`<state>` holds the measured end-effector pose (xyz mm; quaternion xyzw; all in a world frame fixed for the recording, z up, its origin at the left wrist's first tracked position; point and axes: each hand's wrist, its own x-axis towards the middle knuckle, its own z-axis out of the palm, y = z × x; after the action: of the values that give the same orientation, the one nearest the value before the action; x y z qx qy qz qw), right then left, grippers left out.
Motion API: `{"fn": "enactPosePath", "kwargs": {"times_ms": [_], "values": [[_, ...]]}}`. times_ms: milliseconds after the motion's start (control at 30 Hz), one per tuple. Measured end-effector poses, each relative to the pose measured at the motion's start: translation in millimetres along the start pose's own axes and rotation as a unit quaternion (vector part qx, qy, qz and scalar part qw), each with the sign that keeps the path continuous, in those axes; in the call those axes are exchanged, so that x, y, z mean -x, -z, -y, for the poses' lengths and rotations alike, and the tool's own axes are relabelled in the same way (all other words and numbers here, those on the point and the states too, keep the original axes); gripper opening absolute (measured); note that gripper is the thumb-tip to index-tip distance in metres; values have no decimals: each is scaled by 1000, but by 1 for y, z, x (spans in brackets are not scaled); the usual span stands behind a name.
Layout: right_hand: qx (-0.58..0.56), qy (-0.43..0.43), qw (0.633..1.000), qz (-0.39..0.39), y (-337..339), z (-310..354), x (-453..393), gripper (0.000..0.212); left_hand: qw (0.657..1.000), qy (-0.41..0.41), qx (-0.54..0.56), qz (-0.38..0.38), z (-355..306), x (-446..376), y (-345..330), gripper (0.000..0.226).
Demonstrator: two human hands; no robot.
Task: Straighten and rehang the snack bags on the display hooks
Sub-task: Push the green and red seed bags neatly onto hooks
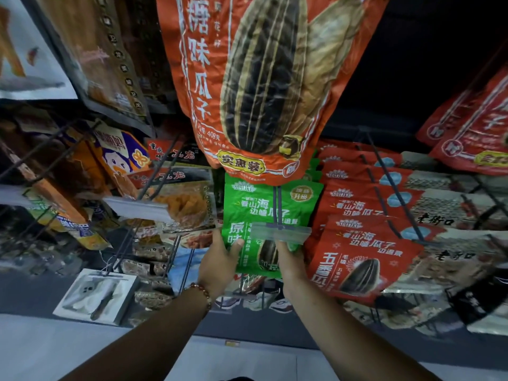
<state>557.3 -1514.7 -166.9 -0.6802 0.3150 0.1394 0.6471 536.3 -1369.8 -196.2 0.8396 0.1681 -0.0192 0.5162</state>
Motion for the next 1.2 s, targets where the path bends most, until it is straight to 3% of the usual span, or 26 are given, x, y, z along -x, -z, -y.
{"fn": "enactPosePath", "kwargs": {"times_ms": [100,200,267,400,533,633,700,800,900,1000,1067,1200], "values": [[-4,-59,998,10,2,4,5,95,1000,8,8,16,0,2,2,38],[-29,-104,993,36,2,5,10,105,999,15,21,47,-2,9,6,44],[-50,-121,990,54,2,5,11,95,997,8,53,54,-2,14,9,52],[-93,-126,986,63,2,1,19,42,989,26,140,34,-2,23,14,63],[-144,-139,978,53,4,3,29,34,990,-31,133,26,-3,28,18,66],[-126,-144,979,65,8,8,36,48,994,-70,88,13,0,33,22,67],[-57,-106,989,82,10,8,44,66,994,-103,10,19,3,36,30,71],[134,21,986,101,18,5,62,74,968,-189,-165,-14,1,44,48,66],[244,155,955,70,33,-3,71,77,924,-278,-262,-32,-8,47,66,61],[358,257,897,27,42,-12,77,77,895,-288,-341,14,-12,44,67,65],[418,291,860,-7,50,-16,77,79,881,-290,-370,49,-20,43,65,67],[475,287,831,-29,76,-18,79,80,855,-291,-412,118,-33,49,46,70]]}}
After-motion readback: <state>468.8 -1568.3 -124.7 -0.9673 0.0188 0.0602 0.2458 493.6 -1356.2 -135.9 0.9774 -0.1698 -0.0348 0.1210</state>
